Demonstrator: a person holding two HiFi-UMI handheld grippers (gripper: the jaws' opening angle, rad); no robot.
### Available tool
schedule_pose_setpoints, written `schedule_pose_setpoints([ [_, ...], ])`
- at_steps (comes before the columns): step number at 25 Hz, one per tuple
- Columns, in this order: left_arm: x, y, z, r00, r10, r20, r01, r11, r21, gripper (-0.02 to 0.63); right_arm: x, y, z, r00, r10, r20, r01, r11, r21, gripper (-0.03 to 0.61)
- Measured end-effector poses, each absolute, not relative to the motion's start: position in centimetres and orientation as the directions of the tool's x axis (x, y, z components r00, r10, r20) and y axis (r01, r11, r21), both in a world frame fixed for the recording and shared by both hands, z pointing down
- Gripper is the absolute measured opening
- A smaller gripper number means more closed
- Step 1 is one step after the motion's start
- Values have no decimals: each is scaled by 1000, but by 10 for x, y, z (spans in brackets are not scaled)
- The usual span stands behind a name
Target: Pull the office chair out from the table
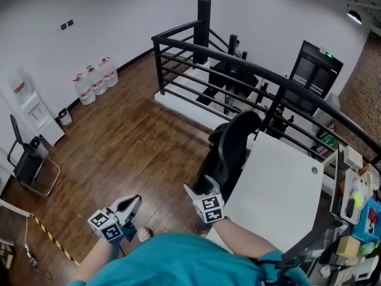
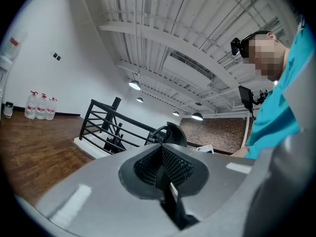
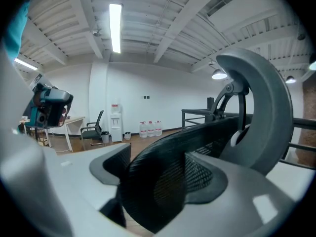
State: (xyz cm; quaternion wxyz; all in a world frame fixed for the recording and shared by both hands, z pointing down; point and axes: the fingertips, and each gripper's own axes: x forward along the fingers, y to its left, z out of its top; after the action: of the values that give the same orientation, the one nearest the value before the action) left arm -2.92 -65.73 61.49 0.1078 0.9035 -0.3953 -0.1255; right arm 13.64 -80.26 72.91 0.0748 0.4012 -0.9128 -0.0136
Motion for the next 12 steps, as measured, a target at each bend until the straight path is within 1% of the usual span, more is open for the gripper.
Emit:
schedule_pose_setpoints([
  [5,-61,-656,613,648,-744,-164,-685,-664,300,20,114,-807,728,-670,-730,134,-727,682,85,325],
  [12,-149,-669,604,668,-725,-167,-670,-684,288,20,56,-824,722,-650,-745,151,-742,665,84,324],
])
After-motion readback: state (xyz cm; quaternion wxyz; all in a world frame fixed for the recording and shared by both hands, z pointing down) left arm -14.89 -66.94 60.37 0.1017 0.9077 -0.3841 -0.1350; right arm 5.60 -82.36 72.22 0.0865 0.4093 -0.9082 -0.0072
